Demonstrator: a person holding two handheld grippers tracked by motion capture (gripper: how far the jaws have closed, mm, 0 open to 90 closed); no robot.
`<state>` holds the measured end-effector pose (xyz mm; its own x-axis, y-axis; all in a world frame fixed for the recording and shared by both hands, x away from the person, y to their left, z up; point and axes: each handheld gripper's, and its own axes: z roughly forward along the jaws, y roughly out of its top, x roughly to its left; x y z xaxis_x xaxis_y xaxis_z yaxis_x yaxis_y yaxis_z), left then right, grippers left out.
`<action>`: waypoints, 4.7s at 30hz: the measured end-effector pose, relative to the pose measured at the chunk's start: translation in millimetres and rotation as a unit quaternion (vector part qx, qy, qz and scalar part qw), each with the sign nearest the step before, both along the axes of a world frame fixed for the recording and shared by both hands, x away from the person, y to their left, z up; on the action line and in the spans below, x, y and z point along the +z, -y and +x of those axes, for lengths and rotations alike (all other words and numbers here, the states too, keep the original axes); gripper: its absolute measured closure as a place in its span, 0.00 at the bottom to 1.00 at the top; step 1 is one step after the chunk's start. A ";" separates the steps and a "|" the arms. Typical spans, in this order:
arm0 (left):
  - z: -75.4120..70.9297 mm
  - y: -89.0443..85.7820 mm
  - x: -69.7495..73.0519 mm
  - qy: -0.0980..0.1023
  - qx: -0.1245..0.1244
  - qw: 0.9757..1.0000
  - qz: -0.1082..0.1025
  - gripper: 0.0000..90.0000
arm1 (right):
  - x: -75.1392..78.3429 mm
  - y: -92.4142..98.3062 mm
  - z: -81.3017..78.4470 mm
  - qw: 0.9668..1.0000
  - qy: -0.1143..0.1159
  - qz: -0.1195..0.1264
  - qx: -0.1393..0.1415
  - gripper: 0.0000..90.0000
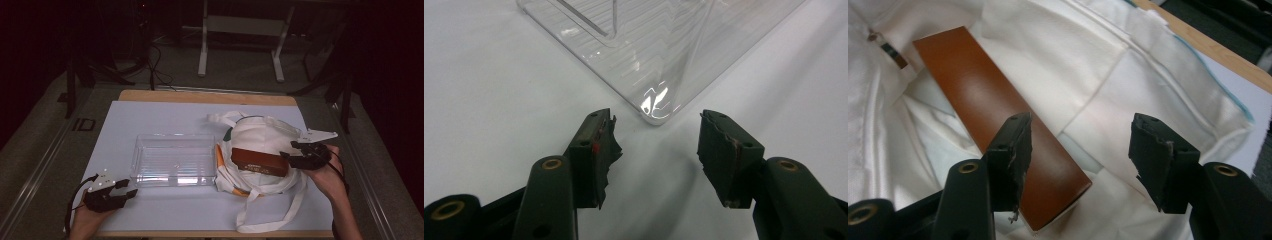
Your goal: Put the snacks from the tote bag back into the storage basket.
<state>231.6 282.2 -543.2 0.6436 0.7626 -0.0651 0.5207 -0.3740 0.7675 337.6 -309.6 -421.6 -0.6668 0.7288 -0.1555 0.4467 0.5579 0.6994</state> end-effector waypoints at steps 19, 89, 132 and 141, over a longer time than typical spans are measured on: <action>0.2 0.2 -0.1 -0.001 -0.002 1.000 0.000 0.53 | -0.8 -15.9 16.6 0.996 -0.039 -0.059 0.047 0.47; 0.4 -0.2 -0.1 -0.003 -0.005 1.000 -0.001 0.52 | -53.4 -58.0 59.0 0.921 -0.264 -0.245 0.151 0.41; 0.4 0.0 -0.2 -0.004 -0.007 1.000 -0.001 0.51 | -38.5 -61.9 57.9 0.905 -0.276 -0.256 0.198 0.48; 0.4 0.0 -0.2 -0.004 -0.007 1.000 -0.001 0.51 | -24.3 -55.0 58.3 0.910 -0.266 -0.252 0.195 0.48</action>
<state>232.0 282.3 -543.4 0.6533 0.7537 -0.0718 0.5213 -0.3791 0.7645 395.8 -254.5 -445.9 -0.9382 0.3457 0.0152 0.3460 0.9367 0.0530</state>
